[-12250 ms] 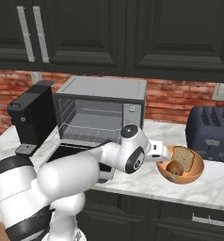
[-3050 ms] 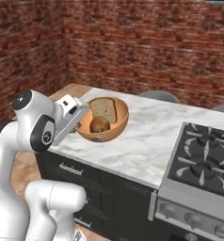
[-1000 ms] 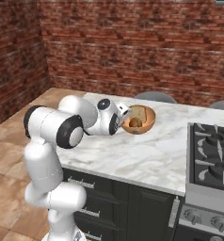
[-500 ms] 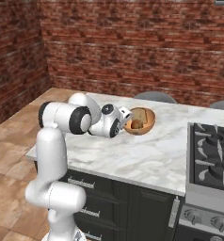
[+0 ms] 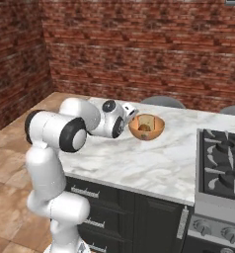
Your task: Pick up the heated bread from the toaster oven and place it in the bowl. Then move the bread bowl to the dining counter.
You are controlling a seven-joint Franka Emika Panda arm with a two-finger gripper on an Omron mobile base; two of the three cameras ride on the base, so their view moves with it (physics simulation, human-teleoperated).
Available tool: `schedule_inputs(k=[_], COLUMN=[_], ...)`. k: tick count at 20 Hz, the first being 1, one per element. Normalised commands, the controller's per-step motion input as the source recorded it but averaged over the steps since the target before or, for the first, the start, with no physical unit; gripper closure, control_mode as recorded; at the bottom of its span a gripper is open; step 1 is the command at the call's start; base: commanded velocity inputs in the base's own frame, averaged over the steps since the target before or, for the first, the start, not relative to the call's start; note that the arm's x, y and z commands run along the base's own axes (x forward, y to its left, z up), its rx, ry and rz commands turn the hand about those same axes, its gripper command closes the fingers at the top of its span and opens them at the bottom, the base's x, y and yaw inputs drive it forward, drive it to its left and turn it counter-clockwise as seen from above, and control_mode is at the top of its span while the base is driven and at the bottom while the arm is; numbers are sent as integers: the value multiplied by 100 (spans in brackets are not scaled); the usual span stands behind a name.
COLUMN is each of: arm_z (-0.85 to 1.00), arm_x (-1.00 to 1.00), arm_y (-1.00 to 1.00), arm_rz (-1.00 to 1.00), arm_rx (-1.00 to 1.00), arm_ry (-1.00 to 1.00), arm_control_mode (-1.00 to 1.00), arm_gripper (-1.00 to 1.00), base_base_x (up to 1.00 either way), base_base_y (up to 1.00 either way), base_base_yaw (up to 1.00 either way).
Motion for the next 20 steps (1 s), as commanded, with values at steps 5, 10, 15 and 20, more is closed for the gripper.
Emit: schedule_inputs(k=[5,10,15,20], arm_z=[100,100,100,53], arm_x=[-90,-100,-100,-100], arm_y=[53,31,10,-3], arm_rz=[-4,-11,-11,-2], arm_rx=[-8,0,0,1], arm_ry=[-14,-10,-8,-7], arm_control_mode=[-100,-100,-100,-100], arm_gripper=[-100,-100,-100,-100], base_base_x=[0,0,0,0], base_base_y=[0,0,0,0], base_base_yaw=[0,0,0,0])
